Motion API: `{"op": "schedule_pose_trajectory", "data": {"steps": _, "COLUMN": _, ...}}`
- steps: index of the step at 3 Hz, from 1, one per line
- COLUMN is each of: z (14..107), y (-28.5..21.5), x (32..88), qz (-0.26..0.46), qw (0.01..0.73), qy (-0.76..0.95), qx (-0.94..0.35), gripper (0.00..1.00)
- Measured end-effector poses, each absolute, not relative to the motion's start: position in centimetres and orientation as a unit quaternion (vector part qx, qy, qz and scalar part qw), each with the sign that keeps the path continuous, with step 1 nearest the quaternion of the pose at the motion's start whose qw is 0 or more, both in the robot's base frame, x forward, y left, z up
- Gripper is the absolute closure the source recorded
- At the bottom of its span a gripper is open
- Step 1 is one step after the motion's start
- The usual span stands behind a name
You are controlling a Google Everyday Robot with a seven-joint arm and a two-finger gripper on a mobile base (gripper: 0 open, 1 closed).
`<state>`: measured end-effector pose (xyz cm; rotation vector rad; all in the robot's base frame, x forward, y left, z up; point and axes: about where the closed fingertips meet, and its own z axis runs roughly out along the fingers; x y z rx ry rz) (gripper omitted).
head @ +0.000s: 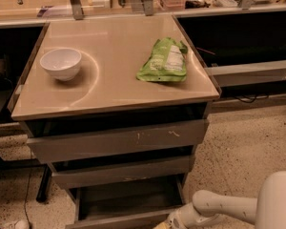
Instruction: Close bottom drawer
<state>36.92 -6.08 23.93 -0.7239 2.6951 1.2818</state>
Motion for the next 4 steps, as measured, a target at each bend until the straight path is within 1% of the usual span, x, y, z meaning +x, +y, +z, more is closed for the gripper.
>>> {"op": "schedule_pose_trajectory", "data": {"steps": 2, "z": 23.8, "y": -5.8, "x": 37.5, "qz": 0.418, "qw": 0.042, "qy": 0.876, "qx": -0.235, "gripper": 0.88}}
{"op": "schedule_pose_trajectory", "data": {"steps": 3, "z": 23.3, "y": -5.7, "x": 39.3, "qz": 0.413, "qw": 0.061, "qy": 0.877, "qx": -0.237, "gripper": 1.0}}
{"op": "schedule_pose_trajectory", "data": {"steps": 4, "z": 22.6, "y": -5.6, "x": 41.0, "qz": 0.405, "qw": 0.078, "qy": 0.879, "qx": -0.239, "gripper": 1.0}}
